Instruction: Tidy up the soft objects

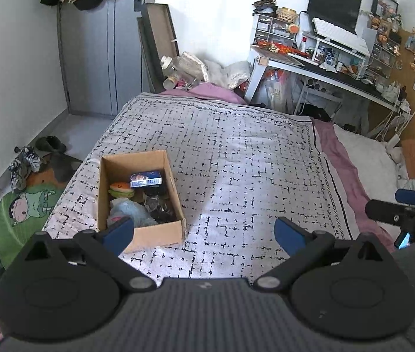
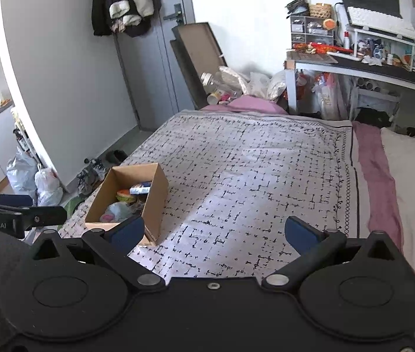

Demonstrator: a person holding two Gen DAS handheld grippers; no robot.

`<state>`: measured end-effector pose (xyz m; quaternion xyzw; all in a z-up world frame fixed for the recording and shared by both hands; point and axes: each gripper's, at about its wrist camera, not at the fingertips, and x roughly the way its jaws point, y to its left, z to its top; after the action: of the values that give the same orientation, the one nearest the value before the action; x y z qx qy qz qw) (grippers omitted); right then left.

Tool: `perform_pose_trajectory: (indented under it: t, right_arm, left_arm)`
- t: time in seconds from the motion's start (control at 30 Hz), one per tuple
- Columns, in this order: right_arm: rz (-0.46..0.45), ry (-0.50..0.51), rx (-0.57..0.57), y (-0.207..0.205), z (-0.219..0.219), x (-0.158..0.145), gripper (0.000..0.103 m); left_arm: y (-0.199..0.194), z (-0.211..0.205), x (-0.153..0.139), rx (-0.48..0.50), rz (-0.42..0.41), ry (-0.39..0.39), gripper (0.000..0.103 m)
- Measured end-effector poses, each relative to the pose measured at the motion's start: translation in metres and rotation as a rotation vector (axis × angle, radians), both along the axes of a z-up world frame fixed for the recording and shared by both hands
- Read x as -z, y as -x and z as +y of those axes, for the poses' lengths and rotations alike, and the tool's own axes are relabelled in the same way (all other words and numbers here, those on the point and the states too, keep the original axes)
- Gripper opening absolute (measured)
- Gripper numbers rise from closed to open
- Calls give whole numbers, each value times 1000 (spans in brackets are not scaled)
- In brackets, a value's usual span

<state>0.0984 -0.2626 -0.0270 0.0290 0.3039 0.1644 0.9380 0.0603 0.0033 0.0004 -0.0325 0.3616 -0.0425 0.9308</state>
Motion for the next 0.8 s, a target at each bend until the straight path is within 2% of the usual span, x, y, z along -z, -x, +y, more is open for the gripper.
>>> perform_pose_trajectory:
  t: [0.13,0.27,0.43,0.63,0.8]
  right_arm:
    - [-2,-8,4,3,-5,0,103]
    - [-5,1,-2,5,-7,0,103]
    - [-11,25,0,7,-6,-3,103]
    - [10,-3,-13,7,-7,-1,103]
    - [18,-12,-15,8,-7,-1,103]
  left_arm:
    - [6,2,-1,-7,-11,37,101]
    - [10,-3,-3,-14,-26,30,101]
    - [14,1,0,-41,-15,73,101]
    - [19,1,-1,-49,-17,62,101]
    - [19,3,0,-54,-4,83,101]
